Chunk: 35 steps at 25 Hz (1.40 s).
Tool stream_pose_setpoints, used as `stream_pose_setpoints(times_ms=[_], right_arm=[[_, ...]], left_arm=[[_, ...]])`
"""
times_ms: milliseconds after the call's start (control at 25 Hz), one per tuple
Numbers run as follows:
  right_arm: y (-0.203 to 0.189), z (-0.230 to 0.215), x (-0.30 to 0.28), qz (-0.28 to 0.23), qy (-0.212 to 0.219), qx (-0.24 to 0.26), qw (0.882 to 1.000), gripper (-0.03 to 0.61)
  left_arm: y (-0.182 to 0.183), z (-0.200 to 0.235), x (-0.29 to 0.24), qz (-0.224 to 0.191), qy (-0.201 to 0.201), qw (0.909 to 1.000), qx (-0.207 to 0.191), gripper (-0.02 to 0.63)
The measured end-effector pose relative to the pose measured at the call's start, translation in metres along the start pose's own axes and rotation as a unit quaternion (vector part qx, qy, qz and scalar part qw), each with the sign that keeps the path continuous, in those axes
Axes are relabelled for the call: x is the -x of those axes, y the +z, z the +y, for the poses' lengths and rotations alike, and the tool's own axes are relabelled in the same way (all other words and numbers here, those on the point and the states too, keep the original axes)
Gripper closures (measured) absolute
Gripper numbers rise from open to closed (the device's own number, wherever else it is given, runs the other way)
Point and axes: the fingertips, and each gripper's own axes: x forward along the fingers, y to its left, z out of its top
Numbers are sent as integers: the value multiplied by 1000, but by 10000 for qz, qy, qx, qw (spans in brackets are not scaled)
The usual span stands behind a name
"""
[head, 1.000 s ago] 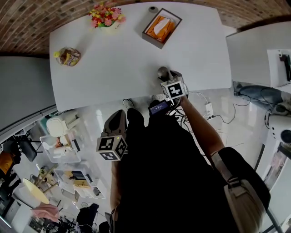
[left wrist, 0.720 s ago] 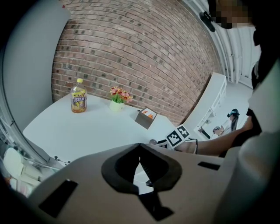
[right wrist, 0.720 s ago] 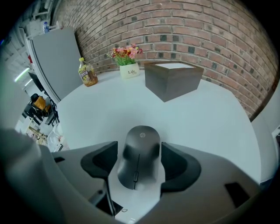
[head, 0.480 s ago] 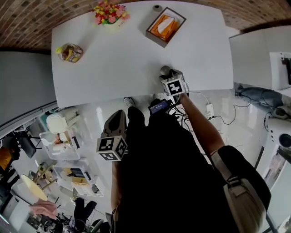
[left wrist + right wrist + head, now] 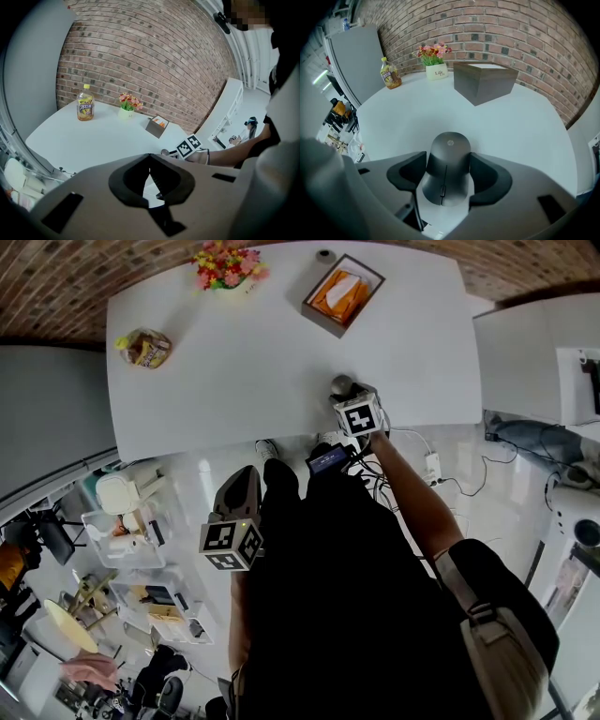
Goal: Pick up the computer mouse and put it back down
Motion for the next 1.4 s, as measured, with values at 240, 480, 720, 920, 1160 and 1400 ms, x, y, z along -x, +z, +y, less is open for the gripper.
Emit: stream_pose_setpoints(times_ms=[240,480,720,920,1160,1400], right_arm=[[-1,-1,1,35,-3,-43,10000,281],[2,1,1,57,32,92,9999,295],[-1,2,1,151,90,20,9998,299],[0,4,2,116,154,-31,9998,302],[17,0,8,-235,59,104,9997,304],[19,0,11,-313,98,9,9995,304]], left_arm=[[1,0,1,-1,-8,10000,-17,604],[0,1,1,-2,-4,10000,5,604],[1,1,1,-16,-13,10000,6,604],[2,0,1,-28,-31,10000,3,604],[3,-1,0,-17,-67,10000,-27,604],[2,-2,-2,-19,-72,10000,-49,604]])
